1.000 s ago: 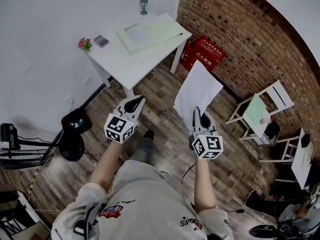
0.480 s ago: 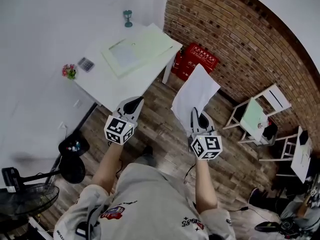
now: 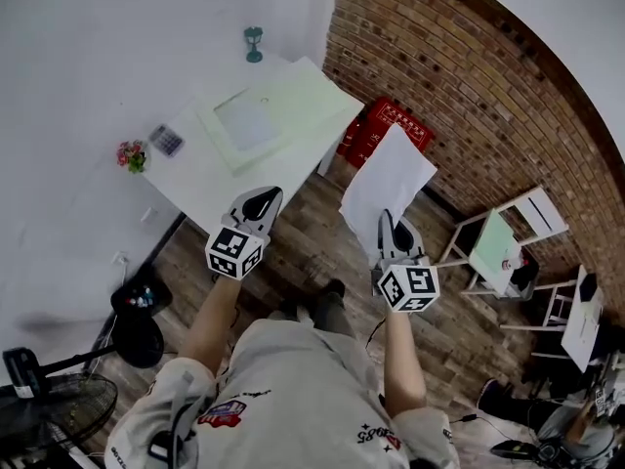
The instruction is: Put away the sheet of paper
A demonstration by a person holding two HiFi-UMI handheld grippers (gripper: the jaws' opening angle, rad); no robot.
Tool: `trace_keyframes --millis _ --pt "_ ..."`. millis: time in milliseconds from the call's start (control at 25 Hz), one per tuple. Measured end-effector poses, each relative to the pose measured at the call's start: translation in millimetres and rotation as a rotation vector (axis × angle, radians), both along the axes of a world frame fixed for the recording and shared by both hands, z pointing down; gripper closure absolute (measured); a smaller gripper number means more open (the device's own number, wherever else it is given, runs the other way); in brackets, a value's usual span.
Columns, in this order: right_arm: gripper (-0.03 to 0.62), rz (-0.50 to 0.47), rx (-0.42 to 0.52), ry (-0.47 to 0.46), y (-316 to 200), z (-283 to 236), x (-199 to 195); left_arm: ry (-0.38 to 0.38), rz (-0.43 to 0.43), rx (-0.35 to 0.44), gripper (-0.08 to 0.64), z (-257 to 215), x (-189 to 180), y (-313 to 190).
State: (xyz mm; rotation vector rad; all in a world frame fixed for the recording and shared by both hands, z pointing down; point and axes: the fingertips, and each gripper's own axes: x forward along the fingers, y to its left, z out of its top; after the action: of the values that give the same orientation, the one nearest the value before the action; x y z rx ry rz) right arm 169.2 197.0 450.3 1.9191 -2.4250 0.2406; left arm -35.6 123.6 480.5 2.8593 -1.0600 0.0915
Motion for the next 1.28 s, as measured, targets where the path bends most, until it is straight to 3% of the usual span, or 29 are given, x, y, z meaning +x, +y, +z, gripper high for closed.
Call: trace_keyframes --millis 480,720,960,1280 --pt "0.595 -0.208 0.028 -0.017 -133.1 4.5 -28.7 -0.015 -0.206 -0.005 0.537 8.6 -39.8 -76.4" --pt "0.595 -0.386 0.050 -0.008 -225.1 7.1 -56.0 -0.048 -0.334 -0.006 0.537 16.3 -47.5 -134.1" --pt "0.595 -0.579 0.031 0.007 -333.0 6.7 -77.2 -0.027 -0.525 -0.045 0.537 24.9 -64.2 -210.6" --pt "0.595 -0.777 0.021 0.000 -458.2 2.7 -86.5 -0.050 -0.679 -0.054 0.537 23.1 -46.6 -307.5"
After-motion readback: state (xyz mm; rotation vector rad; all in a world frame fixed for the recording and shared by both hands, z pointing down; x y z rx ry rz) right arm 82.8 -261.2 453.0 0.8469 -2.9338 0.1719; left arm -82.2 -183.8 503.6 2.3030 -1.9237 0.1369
